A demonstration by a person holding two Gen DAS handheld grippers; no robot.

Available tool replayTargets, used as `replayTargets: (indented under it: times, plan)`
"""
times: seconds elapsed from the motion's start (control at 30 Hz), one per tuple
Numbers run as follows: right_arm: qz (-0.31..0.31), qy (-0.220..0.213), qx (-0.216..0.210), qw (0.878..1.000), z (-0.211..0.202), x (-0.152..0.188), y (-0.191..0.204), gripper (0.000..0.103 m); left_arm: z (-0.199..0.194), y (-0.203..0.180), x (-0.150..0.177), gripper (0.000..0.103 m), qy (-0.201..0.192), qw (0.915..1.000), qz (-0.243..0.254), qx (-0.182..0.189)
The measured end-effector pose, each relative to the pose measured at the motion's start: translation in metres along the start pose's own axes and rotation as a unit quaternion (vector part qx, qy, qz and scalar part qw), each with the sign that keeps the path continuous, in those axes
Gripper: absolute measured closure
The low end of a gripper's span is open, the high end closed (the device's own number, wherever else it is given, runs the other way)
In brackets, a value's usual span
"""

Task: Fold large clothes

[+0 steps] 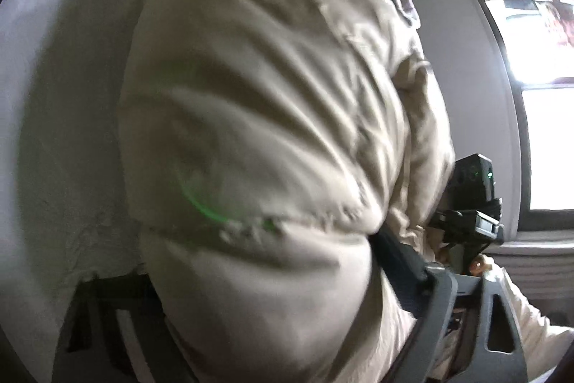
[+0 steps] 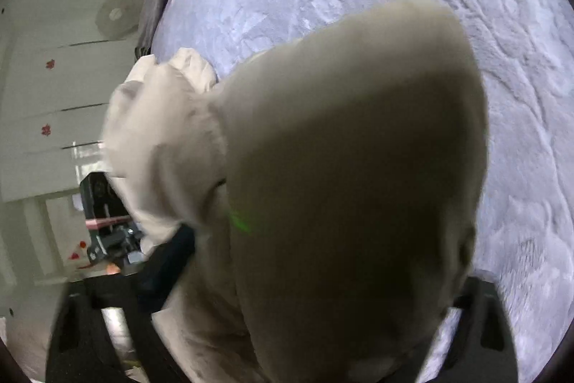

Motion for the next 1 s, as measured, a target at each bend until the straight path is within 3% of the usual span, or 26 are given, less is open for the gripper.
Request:
replayTargets:
  times: [0.1,0.17,0.37,0.5,0.63,0.77,0.83,0.93,1.0]
  plan:
    - [-0.005,-0.015,-0.016,1.000,-0.003,0.000,0.027,0.063,-0.013,-0.008,-0.006,0.030,-0.005,0.9998,0.017,0.010]
    - [-0.019,-0.027,-0.014,0.999,-0.005,0.004,0.047,0.065,-0.024,-0.010,-0.010,0.031,-0.009,0.9992,0.031,0.023]
    - [-0.038,-0.082,-0.030,0.995,-0.006,0.011,0.110,0.066,-0.078,0.002,-0.047,0.031,-0.028,0.9965,0.071,0.033]
    - [-0.053,-0.094,-0.045,0.993,0.016,-0.007,0.157,0.066,-0.127,0.031,-0.081,0.031,-0.058,0.9941,0.092,-0.003]
    - [-0.072,-0.094,-0.053,0.992,0.060,-0.049,0.206,0.066,-0.149,0.069,-0.122,0.031,-0.083,0.9912,0.091,-0.048]
    - [-0.079,-0.096,-0.044,0.991,0.103,-0.093,0.229,0.066,-0.142,0.112,-0.154,0.030,-0.087,0.9888,0.080,-0.091]
    - [-0.074,-0.094,-0.025,0.992,0.121,-0.113,0.224,0.066,-0.126,0.136,-0.163,0.025,-0.080,0.9888,0.058,-0.112]
    - [-0.053,-0.093,-0.007,0.994,0.145,-0.130,0.211,0.063,-0.111,0.160,-0.165,0.014,-0.083,0.9892,0.032,-0.116]
    - [-0.030,-0.092,-0.007,0.995,0.154,-0.137,0.200,0.054,-0.110,0.161,-0.154,0.012,-0.087,0.9878,0.034,-0.124]
Point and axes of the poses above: each gripper's, at about its wrist camera, not at the fingertips, and z roughly the way its jaws point, y to its left, x to its underside, the point moved 4 cm from there along z, roughly the way its jaws point, and after that the axes turned 11 degrees about z, right-handed, at the moved point
